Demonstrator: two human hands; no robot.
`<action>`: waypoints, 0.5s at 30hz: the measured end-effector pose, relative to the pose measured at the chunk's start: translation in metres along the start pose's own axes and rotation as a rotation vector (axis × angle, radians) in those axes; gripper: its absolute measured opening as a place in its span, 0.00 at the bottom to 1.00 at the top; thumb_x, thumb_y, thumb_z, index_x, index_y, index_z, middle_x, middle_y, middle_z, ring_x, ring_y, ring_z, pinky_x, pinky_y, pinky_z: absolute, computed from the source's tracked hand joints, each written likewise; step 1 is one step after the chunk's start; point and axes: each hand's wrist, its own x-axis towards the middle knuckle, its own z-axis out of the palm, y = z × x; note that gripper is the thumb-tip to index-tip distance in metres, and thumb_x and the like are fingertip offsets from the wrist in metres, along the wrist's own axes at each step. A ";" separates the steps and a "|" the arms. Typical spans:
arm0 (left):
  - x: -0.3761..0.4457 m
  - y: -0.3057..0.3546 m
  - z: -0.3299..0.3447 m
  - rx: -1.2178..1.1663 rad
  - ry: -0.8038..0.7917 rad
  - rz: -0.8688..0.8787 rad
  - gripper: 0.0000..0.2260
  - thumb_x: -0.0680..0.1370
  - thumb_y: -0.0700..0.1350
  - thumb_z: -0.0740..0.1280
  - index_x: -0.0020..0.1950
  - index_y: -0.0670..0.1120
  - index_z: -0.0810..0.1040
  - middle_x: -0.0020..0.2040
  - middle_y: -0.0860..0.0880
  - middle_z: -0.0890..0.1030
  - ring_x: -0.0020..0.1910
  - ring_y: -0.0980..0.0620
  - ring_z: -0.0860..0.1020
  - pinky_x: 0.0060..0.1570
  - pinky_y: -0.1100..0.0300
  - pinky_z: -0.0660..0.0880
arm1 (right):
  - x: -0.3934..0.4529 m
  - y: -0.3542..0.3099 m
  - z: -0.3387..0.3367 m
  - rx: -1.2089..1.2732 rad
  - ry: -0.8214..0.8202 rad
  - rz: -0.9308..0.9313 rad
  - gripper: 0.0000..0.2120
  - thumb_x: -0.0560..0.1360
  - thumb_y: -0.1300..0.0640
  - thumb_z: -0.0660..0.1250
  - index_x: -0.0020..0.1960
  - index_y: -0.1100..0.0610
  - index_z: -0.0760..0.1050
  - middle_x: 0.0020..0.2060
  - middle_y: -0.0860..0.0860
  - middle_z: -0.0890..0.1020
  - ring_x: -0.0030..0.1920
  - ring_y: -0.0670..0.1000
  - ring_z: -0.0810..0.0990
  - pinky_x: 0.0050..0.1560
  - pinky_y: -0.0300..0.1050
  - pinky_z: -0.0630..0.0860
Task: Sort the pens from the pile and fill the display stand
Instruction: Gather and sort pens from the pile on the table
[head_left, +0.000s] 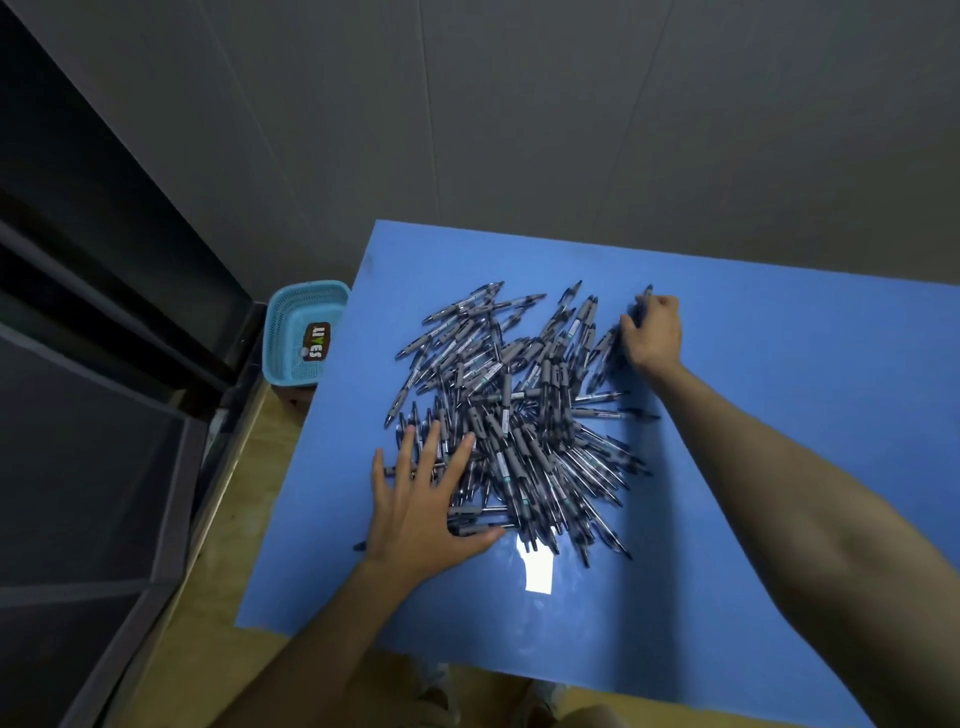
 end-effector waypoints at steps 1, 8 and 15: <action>0.000 0.000 0.000 0.004 0.001 0.000 0.50 0.67 0.84 0.50 0.82 0.62 0.40 0.84 0.49 0.44 0.82 0.41 0.42 0.74 0.28 0.47 | 0.005 0.001 -0.001 0.038 0.032 0.040 0.17 0.76 0.61 0.68 0.62 0.67 0.75 0.60 0.63 0.76 0.60 0.63 0.77 0.62 0.51 0.72; 0.001 0.001 0.001 -0.009 0.005 0.015 0.50 0.68 0.83 0.52 0.82 0.60 0.43 0.84 0.48 0.46 0.82 0.41 0.44 0.75 0.30 0.50 | 0.017 -0.002 -0.004 0.236 -0.010 0.268 0.09 0.70 0.67 0.68 0.50 0.64 0.81 0.46 0.59 0.85 0.50 0.58 0.83 0.53 0.54 0.81; -0.001 0.002 0.000 -0.053 0.048 0.020 0.50 0.68 0.82 0.56 0.83 0.59 0.46 0.83 0.44 0.46 0.81 0.39 0.40 0.76 0.40 0.47 | -0.012 -0.016 0.002 0.348 -0.176 0.253 0.17 0.74 0.69 0.69 0.63 0.63 0.78 0.57 0.57 0.83 0.53 0.53 0.80 0.58 0.46 0.78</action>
